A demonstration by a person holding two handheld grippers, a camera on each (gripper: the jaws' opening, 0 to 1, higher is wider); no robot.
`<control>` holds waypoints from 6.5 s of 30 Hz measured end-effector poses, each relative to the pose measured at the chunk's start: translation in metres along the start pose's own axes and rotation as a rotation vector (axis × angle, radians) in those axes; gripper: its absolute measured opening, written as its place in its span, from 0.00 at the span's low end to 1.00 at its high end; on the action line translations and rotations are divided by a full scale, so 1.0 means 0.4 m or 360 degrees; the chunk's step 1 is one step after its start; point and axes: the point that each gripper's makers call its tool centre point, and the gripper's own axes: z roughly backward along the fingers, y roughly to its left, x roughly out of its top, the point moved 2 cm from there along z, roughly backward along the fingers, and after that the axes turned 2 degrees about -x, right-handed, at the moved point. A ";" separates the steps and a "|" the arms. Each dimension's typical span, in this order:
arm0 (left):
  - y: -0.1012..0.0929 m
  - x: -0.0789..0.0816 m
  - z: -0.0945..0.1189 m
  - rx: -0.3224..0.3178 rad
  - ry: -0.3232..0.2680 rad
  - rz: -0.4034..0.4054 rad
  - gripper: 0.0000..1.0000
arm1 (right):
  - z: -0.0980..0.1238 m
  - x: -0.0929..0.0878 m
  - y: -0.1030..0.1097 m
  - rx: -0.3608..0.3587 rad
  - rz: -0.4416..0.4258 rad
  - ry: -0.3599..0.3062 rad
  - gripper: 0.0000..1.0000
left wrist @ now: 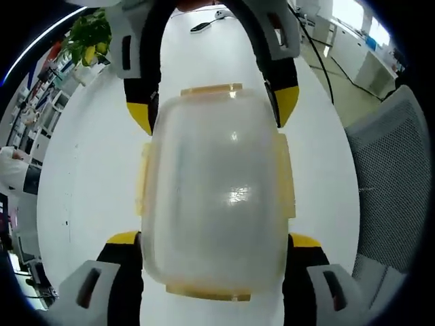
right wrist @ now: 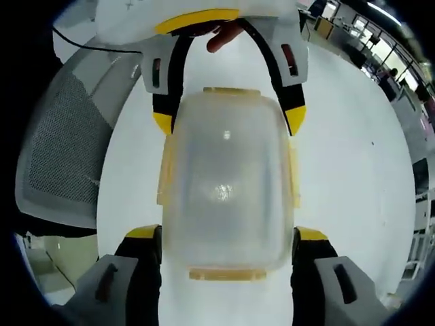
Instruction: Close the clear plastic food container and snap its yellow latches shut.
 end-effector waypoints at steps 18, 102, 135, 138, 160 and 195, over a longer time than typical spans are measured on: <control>-0.007 0.004 0.016 -0.0133 0.0040 0.0126 0.79 | -0.003 0.002 0.007 0.0029 0.0050 0.0073 0.75; 0.062 -0.181 0.063 -0.0123 -0.0052 0.0160 0.79 | -0.083 0.190 -0.067 -0.0041 -0.0035 0.0037 0.78; 0.182 -0.218 0.051 -0.0129 -0.0024 0.0109 0.79 | -0.103 0.218 -0.185 -0.0051 -0.0089 0.0025 0.78; 0.197 -0.221 0.049 -0.0126 -0.0022 0.0111 0.79 | -0.104 0.219 -0.199 -0.0051 -0.0089 0.0019 0.78; 0.282 -0.227 0.036 -0.0133 -0.0002 0.0084 0.80 | -0.109 0.219 -0.281 -0.0064 -0.0121 0.0013 0.79; 0.282 -0.233 0.066 -0.0071 -0.0282 0.0188 0.81 | -0.100 0.231 -0.284 -0.0215 -0.0258 -0.0358 0.85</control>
